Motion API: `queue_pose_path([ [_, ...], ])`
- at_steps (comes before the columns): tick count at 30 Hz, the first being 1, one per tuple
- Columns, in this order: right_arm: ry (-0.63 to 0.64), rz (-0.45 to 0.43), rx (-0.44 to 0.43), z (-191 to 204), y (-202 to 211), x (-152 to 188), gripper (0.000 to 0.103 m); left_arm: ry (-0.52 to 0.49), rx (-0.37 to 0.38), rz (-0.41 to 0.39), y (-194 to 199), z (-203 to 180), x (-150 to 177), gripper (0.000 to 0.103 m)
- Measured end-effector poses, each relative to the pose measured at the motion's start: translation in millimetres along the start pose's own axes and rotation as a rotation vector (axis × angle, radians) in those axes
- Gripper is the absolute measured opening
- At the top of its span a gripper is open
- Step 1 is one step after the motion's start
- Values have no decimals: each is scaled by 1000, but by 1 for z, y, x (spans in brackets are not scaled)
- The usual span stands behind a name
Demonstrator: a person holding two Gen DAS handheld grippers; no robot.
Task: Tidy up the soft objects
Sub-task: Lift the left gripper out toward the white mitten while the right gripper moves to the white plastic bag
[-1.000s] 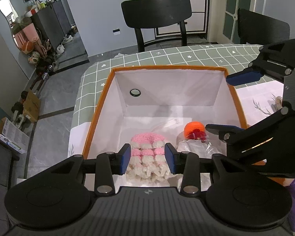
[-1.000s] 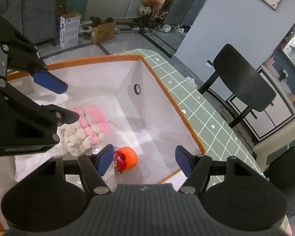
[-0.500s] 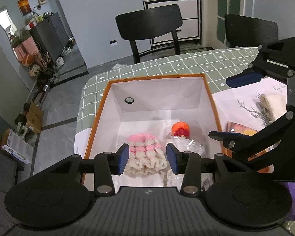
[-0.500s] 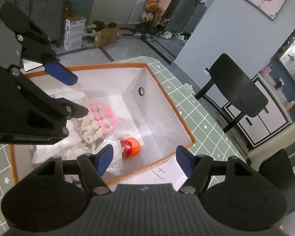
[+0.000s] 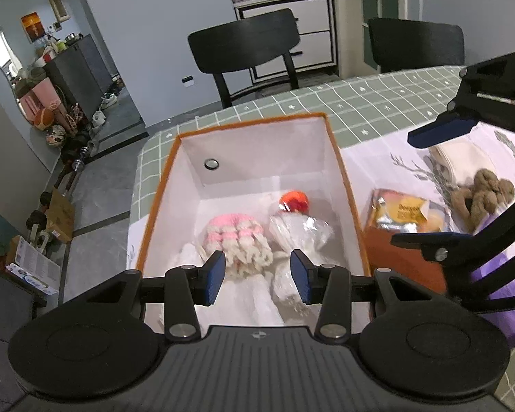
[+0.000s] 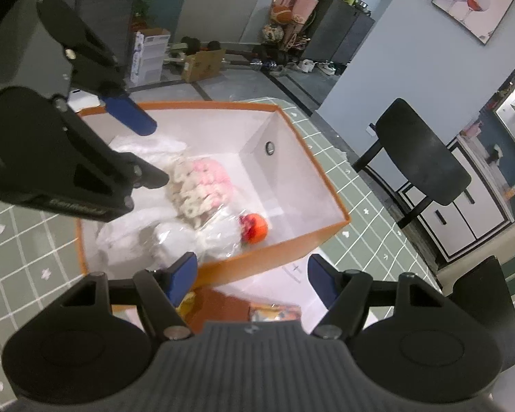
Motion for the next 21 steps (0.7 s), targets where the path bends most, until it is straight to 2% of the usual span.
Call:
queue_pose_path([
  [4,4,1,-31,9,14,15,71,-21,21,6,4,-10,10,50],
  [8,18,1,-50,20,29,33,78,-29,43,-3,12,-17,20,51],
  [16,5,-13,-125,52,54,70,78,-8,122,-19,27,-31,50,55],
  [21,-38,-3,-179,62,66,105,78,-31,136,5,24,-44,74,55],
])
Point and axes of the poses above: each gripper's, at about its wrist camera, not at the fingertips, and y roughly against the way its jaws point, z to its left, x to its underside, the point moved 2 cm from there along -y, roughly the way its jaws point
